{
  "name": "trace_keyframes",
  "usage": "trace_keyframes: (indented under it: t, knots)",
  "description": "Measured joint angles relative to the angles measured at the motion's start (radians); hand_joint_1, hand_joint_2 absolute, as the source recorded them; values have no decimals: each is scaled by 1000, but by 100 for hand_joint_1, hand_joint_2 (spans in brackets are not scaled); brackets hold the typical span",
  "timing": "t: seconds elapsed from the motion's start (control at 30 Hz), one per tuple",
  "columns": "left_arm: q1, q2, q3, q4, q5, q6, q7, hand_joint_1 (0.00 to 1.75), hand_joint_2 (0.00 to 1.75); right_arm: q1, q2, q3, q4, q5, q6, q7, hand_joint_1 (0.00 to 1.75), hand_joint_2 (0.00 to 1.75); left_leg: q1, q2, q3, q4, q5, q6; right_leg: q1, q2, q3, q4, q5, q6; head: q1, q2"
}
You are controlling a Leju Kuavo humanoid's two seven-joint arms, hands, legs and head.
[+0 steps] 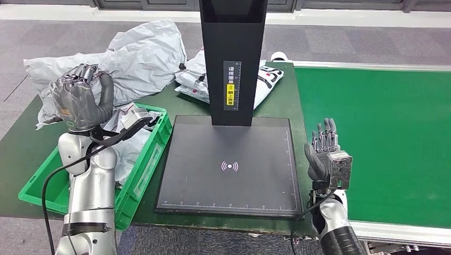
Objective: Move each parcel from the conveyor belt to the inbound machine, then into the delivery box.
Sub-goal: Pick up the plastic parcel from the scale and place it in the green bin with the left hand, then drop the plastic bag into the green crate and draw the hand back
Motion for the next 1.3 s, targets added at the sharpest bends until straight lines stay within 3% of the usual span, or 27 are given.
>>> trace_keyframes:
  t: [0.07,0.17,0.27,0.37,0.43,0.57,0.87,1.0,1.07,1.2,1.3]
  knots:
    - [22,3,28,-55,-114,0,78,175,175,10,-3,-7,-9,-2,-2,2,0,175,0,0,0,0,0,0,0,0,0,0,0,0,0,0]
    - [94,65,37,-138,-245,0,372,175,175,37,-6,-21,-34,0,-3,10,0,175,0,2,1,-1,-2,-2,0,3,0,0,-1,-1,0,0]
    - [187,209,11,-159,-262,-1,706,175,175,62,-6,-44,-64,13,-4,24,0,175,0,6,3,-2,-4,-4,2,5,-2,0,-3,-4,0,0]
    - [243,369,-99,-77,-263,-49,1059,175,175,83,-6,-69,-96,31,-1,41,0,175,1,4,3,-3,-4,-5,4,4,-2,0,-5,-7,0,0]
    - [262,438,-183,2,-263,-148,1169,175,175,91,-5,-83,-112,52,11,59,0,175,1,1,3,-4,-4,-6,4,2,0,0,-5,-7,0,0]
    - [304,476,-271,147,-264,-310,1159,175,175,89,3,-106,-116,88,36,71,0,175,2,3,3,-4,-3,-7,4,2,-1,1,-4,-8,0,0]
    - [288,497,-316,222,-265,-361,1155,175,175,83,14,-130,-115,97,48,70,0,175,-1,2,10,-6,-5,-6,0,1,6,1,-5,-7,0,0]
    - [287,497,-318,233,-257,-492,1142,0,175,79,19,-136,-112,112,61,72,0,175,-1,2,14,-7,-4,-7,0,1,9,1,-5,-7,0,0]
    - [286,487,-313,235,-177,-489,1044,0,175,78,20,-142,-110,114,71,78,0,175,-1,2,16,-8,-4,-7,0,1,10,1,-5,-8,0,0]
    - [273,459,-277,227,281,-433,634,0,175,85,20,-156,-116,105,95,101,0,175,-1,-4,15,-8,-2,-7,1,-4,10,1,-6,-8,0,0]
    - [254,448,-242,222,497,-392,517,0,175,86,20,-164,-117,102,103,106,0,175,-1,-6,14,-8,-2,-8,1,-6,10,1,-6,-7,0,0]
